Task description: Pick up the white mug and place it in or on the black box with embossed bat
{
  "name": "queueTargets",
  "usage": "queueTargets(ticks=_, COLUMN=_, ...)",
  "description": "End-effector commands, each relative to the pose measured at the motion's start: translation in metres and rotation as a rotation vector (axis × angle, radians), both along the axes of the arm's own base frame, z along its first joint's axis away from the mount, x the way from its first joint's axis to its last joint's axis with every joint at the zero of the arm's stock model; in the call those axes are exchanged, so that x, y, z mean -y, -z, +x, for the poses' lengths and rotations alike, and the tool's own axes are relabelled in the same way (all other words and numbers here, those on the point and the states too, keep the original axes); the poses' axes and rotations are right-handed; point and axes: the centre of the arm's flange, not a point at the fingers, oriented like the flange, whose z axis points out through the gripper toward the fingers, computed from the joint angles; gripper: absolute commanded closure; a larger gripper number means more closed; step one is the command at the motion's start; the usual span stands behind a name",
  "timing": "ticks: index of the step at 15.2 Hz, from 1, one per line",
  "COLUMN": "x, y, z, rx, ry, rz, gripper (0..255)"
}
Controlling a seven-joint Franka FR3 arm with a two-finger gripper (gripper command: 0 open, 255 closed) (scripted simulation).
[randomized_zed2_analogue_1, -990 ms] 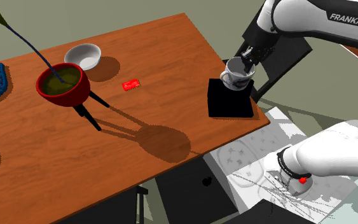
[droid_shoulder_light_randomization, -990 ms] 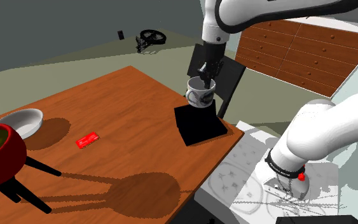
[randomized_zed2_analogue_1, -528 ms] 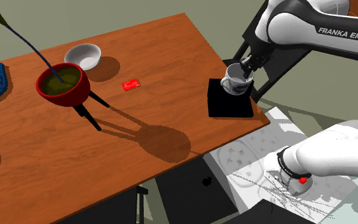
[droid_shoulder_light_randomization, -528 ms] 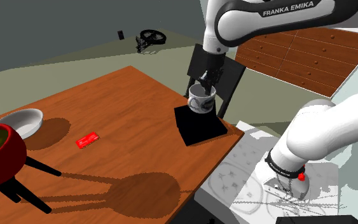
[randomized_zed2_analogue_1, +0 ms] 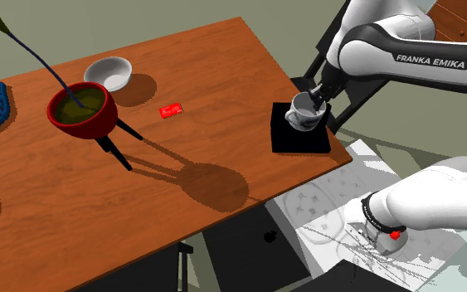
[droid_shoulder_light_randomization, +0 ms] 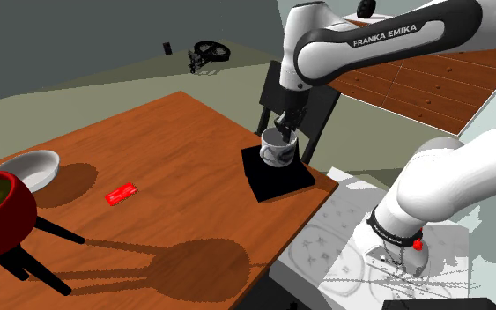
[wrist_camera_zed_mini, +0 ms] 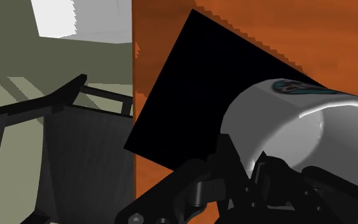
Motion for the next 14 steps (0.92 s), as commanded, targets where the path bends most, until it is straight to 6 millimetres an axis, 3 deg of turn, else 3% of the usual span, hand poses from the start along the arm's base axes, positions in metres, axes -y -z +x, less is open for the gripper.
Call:
queueTargets(ticks=1, x=-0.0008, y=0.006, z=-0.0005, rx=0.001, ry=0.0, rz=0.0, gripper=255)
queueTargets(ticks=8, x=-0.0009, y=0.006, z=-0.0005, rx=0.001, ry=0.0, rz=0.0, gripper=255)
queueTargets(ticks=9, x=-0.0009, y=0.0061, z=-0.0005, rx=0.001, ry=0.0, rz=0.0, gripper=0)
queueTargets(ticks=14, x=-0.0008, y=0.0061, z=-0.0005, rx=0.001, ry=0.0, rz=0.0, gripper=0)
